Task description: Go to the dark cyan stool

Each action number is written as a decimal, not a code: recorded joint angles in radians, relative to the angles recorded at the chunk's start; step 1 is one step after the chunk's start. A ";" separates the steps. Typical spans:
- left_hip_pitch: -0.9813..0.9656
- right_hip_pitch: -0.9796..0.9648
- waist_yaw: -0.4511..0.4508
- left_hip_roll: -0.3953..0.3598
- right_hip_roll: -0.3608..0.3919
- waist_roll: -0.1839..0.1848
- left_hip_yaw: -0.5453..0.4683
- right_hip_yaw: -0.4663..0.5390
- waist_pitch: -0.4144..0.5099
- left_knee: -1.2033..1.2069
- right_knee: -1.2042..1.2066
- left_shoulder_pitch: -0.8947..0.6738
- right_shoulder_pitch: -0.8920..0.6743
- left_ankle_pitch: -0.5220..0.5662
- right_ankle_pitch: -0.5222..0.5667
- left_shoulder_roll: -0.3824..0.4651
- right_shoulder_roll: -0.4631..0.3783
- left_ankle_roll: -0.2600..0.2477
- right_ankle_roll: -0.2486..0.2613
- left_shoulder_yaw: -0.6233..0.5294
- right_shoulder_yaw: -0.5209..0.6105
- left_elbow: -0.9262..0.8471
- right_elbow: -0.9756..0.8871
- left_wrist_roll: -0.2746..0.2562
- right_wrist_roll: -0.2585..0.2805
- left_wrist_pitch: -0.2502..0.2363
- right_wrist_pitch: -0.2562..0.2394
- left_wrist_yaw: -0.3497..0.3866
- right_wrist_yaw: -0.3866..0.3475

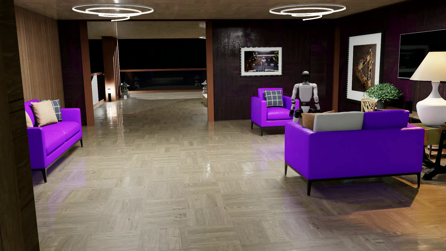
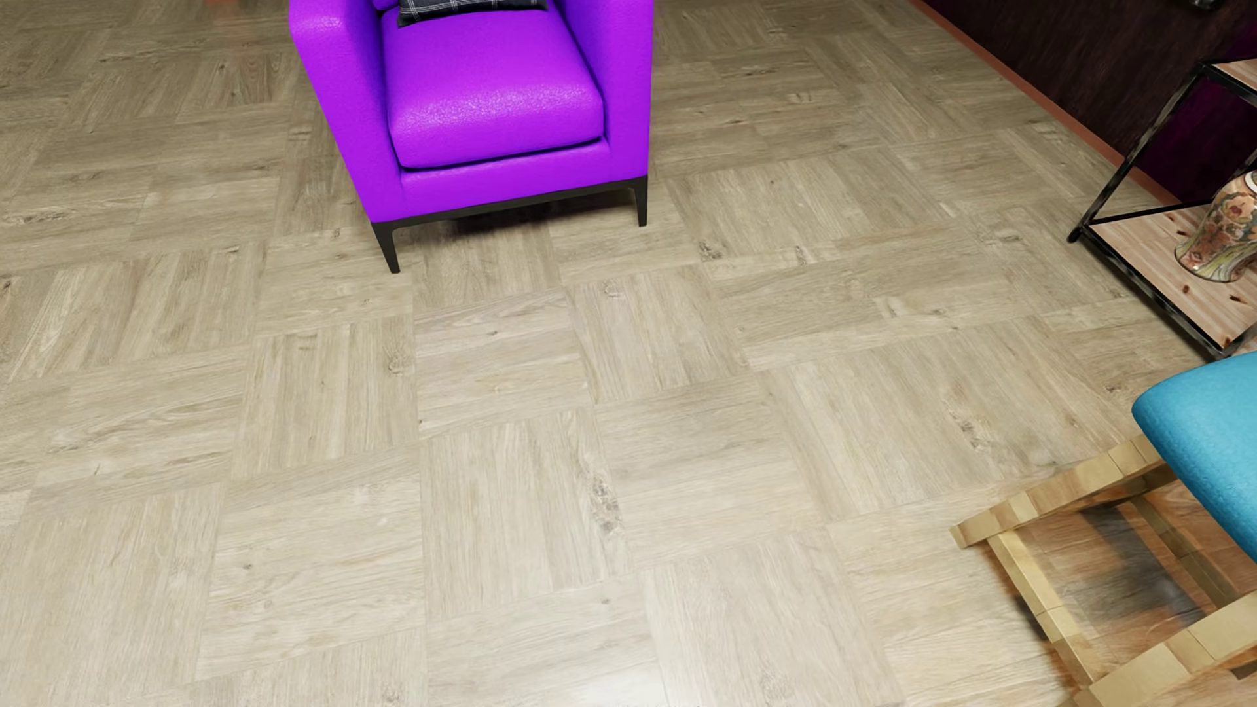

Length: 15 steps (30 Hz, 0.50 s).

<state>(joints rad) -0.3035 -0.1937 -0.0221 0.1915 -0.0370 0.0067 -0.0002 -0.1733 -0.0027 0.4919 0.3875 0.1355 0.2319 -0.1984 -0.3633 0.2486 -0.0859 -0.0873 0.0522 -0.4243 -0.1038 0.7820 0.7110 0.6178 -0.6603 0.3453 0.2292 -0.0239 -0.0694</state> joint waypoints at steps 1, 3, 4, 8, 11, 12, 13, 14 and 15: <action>-0.029 0.000 0.000 0.013 0.006 0.002 0.011 -0.016 0.002 0.041 0.003 0.004 -0.004 0.017 -0.006 -0.001 -0.001 0.004 -0.006 -0.001 -0.003 0.009 -0.013 -0.001 0.012 0.005 -0.001 -0.004 -0.008; -0.097 0.002 0.001 0.052 0.016 0.006 0.071 -0.047 0.006 0.143 0.006 0.021 -0.006 0.065 -0.016 -0.008 -0.015 0.000 -0.016 0.029 -0.002 0.007 -0.025 -0.035 0.022 0.014 -0.024 -0.003 -0.011; -0.129 0.003 0.003 0.085 0.020 0.009 0.129 -0.063 0.008 0.190 0.006 0.029 -0.010 0.083 -0.019 -0.012 -0.019 0.008 -0.020 0.053 0.004 -0.002 -0.031 -0.060 0.021 0.014 -0.030 0.005 -0.009; -0.191 0.015 0.020 0.107 0.034 0.020 0.247 -0.095 0.009 0.255 0.001 0.056 -0.026 0.016 -0.028 -0.009 -0.009 0.066 -0.027 0.088 0.025 -0.044 -0.049 -0.077 0.021 0.001 -0.042 0.030 -0.008; -0.179 0.040 0.027 -0.020 0.034 0.019 0.122 -0.093 0.002 0.128 -0.020 0.058 -0.034 0.013 -0.026 -0.003 0.000 0.032 -0.027 0.080 0.061 -0.040 -0.044 -0.036 0.010 0.004 -0.053 0.032 0.006; -0.148 0.052 0.026 -0.048 0.030 0.017 0.109 -0.090 -0.002 0.072 -0.033 0.061 -0.039 0.052 -0.021 -0.008 0.001 0.085 -0.026 0.082 0.074 -0.039 -0.040 -0.029 0.005 0.004 -0.053 0.029 0.014; -0.116 0.059 0.024 -0.052 0.025 0.017 0.133 -0.083 -0.005 0.028 -0.038 0.065 -0.045 0.044 -0.020 -0.014 0.002 0.099 -0.025 0.088 0.084 -0.038 -0.034 -0.027 0.001 0.004 -0.051 0.028 0.018; -0.083 0.063 0.023 -0.057 0.018 0.015 0.156 -0.070 -0.008 -0.013 -0.035 0.067 -0.050 0.034 -0.021 -0.023 0.003 0.103 -0.023 0.093 0.090 -0.036 -0.028 -0.026 -0.002 0.006 -0.047 0.028 0.019; -0.056 0.062 0.022 -0.065 0.008 0.013 0.172 -0.055 -0.009 -0.046 -0.024 0.065 -0.053 0.035 -0.022 -0.032 0.006 0.099 -0.020 0.096 0.090 -0.030 -0.022 -0.024 -0.002 0.010 -0.041 0.029 0.016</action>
<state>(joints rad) -0.3597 -0.1317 0.0002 0.1264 -0.0290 0.0197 0.1721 -0.2282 -0.0120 0.4463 0.3633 0.2009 0.1786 -0.1637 -0.3850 0.2161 -0.0803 0.0121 0.0326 -0.3283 -0.0140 0.7515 0.6891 0.5942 -0.6621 0.3554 0.1881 0.0047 -0.0534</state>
